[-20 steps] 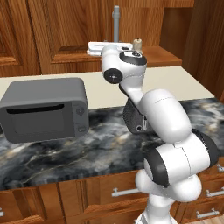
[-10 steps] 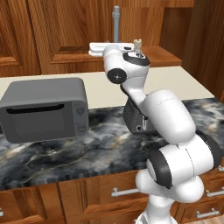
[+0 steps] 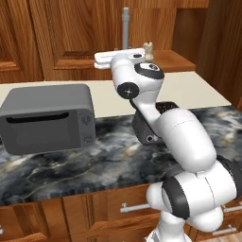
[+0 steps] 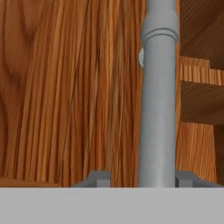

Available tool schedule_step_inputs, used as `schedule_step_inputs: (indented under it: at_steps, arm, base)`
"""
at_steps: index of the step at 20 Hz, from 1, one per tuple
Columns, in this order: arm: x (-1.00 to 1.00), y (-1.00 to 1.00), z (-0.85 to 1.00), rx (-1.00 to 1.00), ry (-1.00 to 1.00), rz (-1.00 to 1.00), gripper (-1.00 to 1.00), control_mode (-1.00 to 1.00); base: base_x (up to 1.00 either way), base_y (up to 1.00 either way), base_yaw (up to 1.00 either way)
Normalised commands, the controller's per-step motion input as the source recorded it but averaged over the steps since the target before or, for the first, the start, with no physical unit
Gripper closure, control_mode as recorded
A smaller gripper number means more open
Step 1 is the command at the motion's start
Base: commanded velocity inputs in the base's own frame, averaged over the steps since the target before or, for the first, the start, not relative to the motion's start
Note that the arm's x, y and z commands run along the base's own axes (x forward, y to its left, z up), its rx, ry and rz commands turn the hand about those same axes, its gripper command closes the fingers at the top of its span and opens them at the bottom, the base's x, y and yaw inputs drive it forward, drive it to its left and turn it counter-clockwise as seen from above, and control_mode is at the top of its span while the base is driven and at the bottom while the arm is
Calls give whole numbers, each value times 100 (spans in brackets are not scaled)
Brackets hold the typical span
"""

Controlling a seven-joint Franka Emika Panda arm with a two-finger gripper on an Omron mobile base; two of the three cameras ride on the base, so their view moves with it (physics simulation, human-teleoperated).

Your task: Get the candle and the beer from the cabinet and move them to the dining counter.

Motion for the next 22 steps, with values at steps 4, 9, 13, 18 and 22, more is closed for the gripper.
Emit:
schedule_step_inputs:
  at_steps: [4, 9, 13, 18, 22]
  arm:
    - [-58, 99, 0, -13, 0, 5, 100, -100]
    - [-75, 100, 0, -9, 0, 5, 100, -100]
    - [-88, 99, 0, -5, 0, 5, 100, -100]
    - [-94, 99, 0, -3, 3, 4, 100, -100]
    - [-90, 100, 0, -4, 6, 3, 100, -100]
  base:
    - [0, 0, 0]
    - [0, 0, 0]
    - [0, 0, 0]
    - [0, 0, 0]
    - [0, 0, 0]
